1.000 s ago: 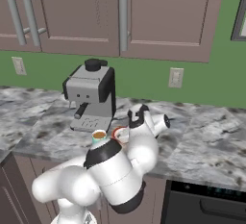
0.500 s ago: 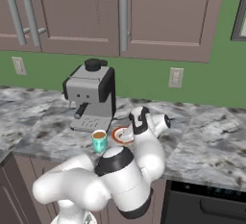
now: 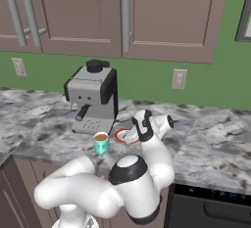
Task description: Take a sugar cube from the saucer and place it inside the coffee. Then, grab milk from the fridge and place it next to the coffee on the counter to sweeten the coffee.
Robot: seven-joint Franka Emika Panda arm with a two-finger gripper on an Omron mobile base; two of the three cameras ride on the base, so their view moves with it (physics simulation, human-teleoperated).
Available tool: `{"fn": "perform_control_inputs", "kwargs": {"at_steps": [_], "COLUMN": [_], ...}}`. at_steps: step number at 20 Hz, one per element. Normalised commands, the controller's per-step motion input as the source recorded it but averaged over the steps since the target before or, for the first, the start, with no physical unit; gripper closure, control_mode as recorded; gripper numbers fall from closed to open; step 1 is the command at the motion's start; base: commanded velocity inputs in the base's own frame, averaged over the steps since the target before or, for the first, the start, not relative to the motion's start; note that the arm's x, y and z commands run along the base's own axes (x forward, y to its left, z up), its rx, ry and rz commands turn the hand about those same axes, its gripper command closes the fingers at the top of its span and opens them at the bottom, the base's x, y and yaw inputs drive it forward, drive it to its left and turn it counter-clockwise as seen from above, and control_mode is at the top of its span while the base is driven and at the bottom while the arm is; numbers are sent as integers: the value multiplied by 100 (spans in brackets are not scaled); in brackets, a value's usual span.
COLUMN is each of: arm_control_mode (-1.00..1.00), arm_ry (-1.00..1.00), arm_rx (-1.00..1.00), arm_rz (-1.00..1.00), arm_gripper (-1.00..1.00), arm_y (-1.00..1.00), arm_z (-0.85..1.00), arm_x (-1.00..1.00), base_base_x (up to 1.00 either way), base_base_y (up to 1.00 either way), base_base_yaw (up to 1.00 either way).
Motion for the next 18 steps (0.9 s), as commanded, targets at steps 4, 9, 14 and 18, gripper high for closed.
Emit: {"fn": "perform_control_inputs", "kwargs": {"at_steps": [4, 9, 14, 18], "arm_control_mode": [-100, -100, -100, -100], "arm_ry": [0, 0, 0, -4], "arm_rx": [0, -1, 0, 0], "arm_rz": [0, 0, 0, 0], "arm_gripper": [100, 100, 100, 100], "arm_y": [-1, 0, 0, 0], "arm_z": [-12, -11, 0, 1], "arm_x": [10, 0, 1, -7], "base_base_x": [0, 0, 0, 0], "base_base_y": [0, 0, 0, 0], "base_base_yaw": [0, 0, 0, 0]}}
